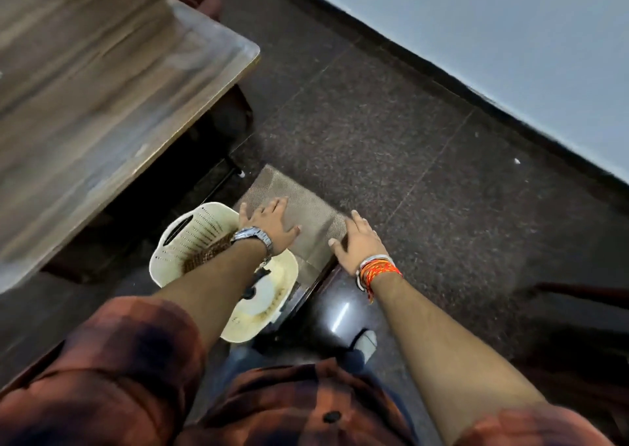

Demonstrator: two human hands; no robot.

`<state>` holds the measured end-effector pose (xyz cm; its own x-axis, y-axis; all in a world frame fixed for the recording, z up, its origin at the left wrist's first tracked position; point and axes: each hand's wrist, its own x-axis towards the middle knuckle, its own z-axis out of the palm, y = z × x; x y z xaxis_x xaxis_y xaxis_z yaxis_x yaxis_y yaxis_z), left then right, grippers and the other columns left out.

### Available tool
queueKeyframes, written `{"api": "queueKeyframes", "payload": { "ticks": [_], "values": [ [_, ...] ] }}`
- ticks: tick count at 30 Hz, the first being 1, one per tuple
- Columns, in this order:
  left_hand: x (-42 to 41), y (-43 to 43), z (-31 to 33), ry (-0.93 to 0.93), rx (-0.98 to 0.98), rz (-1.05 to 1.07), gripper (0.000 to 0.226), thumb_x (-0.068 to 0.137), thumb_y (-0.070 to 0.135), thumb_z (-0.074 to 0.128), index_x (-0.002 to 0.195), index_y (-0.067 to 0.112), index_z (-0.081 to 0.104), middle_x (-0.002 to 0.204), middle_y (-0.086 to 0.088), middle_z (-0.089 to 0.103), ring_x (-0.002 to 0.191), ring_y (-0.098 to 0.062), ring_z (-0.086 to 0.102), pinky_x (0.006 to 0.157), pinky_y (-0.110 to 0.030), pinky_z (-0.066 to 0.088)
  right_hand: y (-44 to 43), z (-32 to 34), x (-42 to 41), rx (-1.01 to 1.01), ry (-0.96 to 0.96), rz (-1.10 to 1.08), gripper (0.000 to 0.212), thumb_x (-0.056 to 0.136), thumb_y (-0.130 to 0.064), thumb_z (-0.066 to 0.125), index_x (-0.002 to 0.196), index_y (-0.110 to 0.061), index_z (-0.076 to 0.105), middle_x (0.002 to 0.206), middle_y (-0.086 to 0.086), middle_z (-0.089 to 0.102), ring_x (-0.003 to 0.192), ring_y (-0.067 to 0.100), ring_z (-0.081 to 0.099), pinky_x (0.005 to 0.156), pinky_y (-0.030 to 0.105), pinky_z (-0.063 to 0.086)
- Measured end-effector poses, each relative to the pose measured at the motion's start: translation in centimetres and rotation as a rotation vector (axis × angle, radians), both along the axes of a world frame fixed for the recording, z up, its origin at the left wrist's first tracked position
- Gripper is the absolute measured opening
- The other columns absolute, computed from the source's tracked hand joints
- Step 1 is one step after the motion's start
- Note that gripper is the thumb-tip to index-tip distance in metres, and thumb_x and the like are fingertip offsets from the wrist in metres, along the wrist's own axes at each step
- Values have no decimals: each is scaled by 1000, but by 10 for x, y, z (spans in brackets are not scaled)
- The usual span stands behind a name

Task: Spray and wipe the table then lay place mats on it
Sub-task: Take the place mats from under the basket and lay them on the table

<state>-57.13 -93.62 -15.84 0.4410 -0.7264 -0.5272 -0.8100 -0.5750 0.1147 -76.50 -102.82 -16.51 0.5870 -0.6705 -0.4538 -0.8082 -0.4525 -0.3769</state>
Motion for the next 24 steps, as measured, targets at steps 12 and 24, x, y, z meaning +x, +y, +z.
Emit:
{"api": "queueKeyframes", "payload": {
  "ticks": [12, 24],
  "values": [
    [-33, -44, 0, -28, 25, 287, 81, 91, 66, 32, 155, 26, 4, 161, 6, 13, 147, -17, 18, 115, -53, -9, -101, -33, 24, 114, -45, 285, 62, 93, -32, 58, 142, 1, 40, 157, 19, 28, 143, 33, 32, 118, 35, 27],
    [4, -80, -36, -39, 43, 489, 88, 87, 65, 40, 154, 19, 9, 160, -2, 20, 146, -22, 21, 118, -49, -7, -139, -99, 135, 244, 175, 408, 63, 87, -25, 67, 139, -2, 39, 140, 22, 45, 126, 40, 48, 105, 42, 40]
  ]
}}
